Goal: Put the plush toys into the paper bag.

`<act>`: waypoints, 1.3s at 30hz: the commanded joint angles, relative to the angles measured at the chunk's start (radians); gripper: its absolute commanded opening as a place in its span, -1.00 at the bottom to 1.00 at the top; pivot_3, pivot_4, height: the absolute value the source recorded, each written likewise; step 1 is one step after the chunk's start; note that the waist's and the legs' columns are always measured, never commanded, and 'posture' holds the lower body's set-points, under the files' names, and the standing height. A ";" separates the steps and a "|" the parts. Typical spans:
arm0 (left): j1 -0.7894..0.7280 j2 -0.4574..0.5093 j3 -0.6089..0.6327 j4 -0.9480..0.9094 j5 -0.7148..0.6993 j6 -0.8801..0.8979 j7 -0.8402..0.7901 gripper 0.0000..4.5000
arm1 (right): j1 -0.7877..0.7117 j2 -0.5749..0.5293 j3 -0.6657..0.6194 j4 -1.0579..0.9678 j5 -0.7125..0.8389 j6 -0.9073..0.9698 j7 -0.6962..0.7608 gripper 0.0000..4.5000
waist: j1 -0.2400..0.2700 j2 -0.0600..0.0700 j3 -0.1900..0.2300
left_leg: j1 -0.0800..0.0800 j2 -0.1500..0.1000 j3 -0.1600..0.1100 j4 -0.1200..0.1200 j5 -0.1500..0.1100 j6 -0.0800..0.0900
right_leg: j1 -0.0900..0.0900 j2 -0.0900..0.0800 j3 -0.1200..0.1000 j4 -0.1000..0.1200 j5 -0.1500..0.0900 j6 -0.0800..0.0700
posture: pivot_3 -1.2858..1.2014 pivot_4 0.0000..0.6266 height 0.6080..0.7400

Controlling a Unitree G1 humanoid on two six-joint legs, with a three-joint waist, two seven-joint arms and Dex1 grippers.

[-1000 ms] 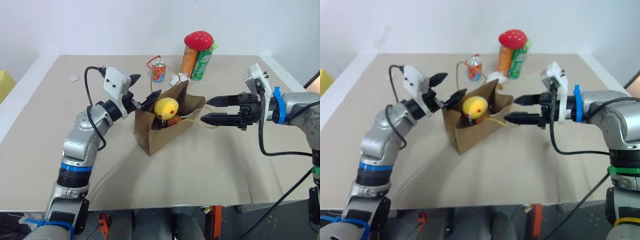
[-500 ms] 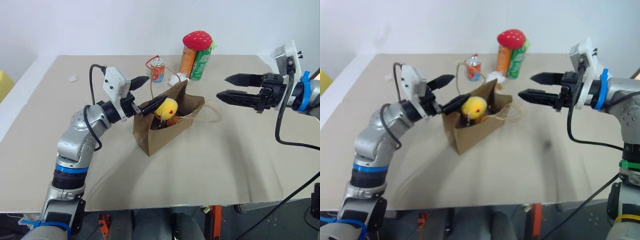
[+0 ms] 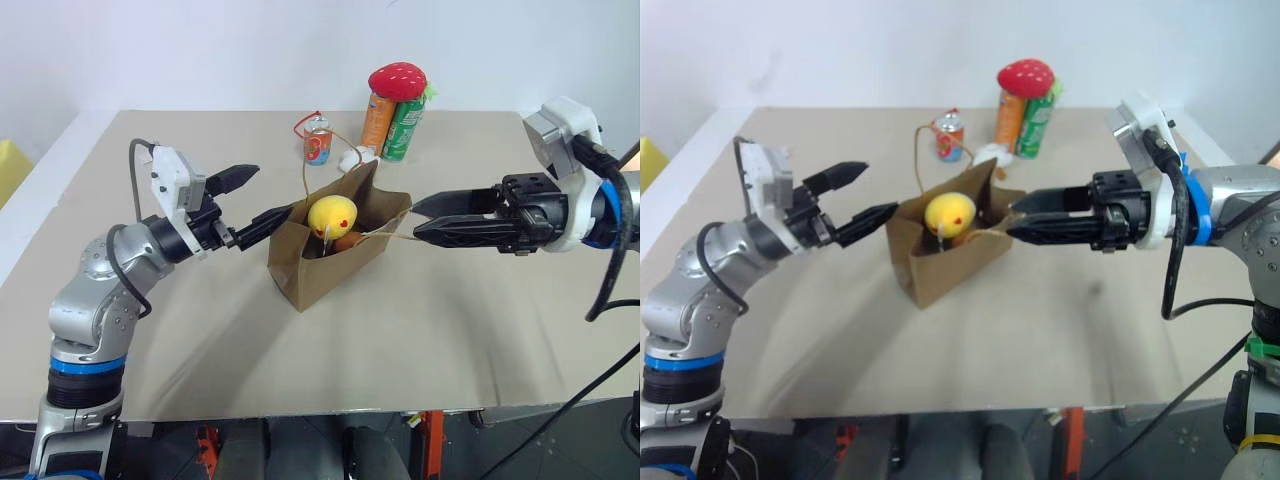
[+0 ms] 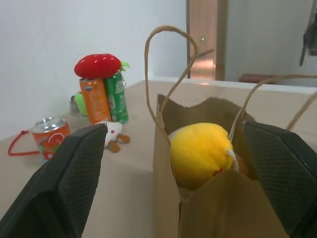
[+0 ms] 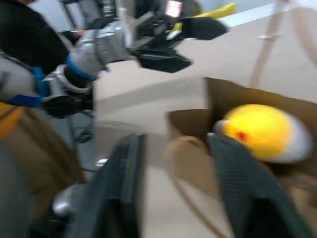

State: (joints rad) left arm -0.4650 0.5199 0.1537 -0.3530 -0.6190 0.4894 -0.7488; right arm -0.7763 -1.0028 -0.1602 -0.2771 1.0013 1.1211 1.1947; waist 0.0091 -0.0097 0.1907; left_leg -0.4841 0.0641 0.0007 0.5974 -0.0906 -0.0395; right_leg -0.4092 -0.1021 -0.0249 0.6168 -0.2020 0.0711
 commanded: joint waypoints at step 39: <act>0.102 0.000 -0.106 -0.039 0.092 -0.094 0.005 1.00 | 0.122 0.407 0.382 -0.048 -0.504 -0.436 -0.225 -0.98 | 0.000 0.000 0.000 | 0.000 0.001 0.000 -0.001 0.000 0.000 | -0.002 0.000 -0.001 0.000 0.001 -0.001 | 0.03 -0.52 1.00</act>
State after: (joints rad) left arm -0.3504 0.5235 0.0403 -0.3739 -0.5292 0.4197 -0.7493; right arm -0.6398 -0.6016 0.2338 -0.3102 0.4997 0.7028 0.9682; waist 0.0089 -0.0099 0.1904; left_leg -0.4837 0.0646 0.0009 0.5966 -0.0908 -0.0398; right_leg -0.4110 -0.1020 -0.0258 0.6168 -0.2010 0.0704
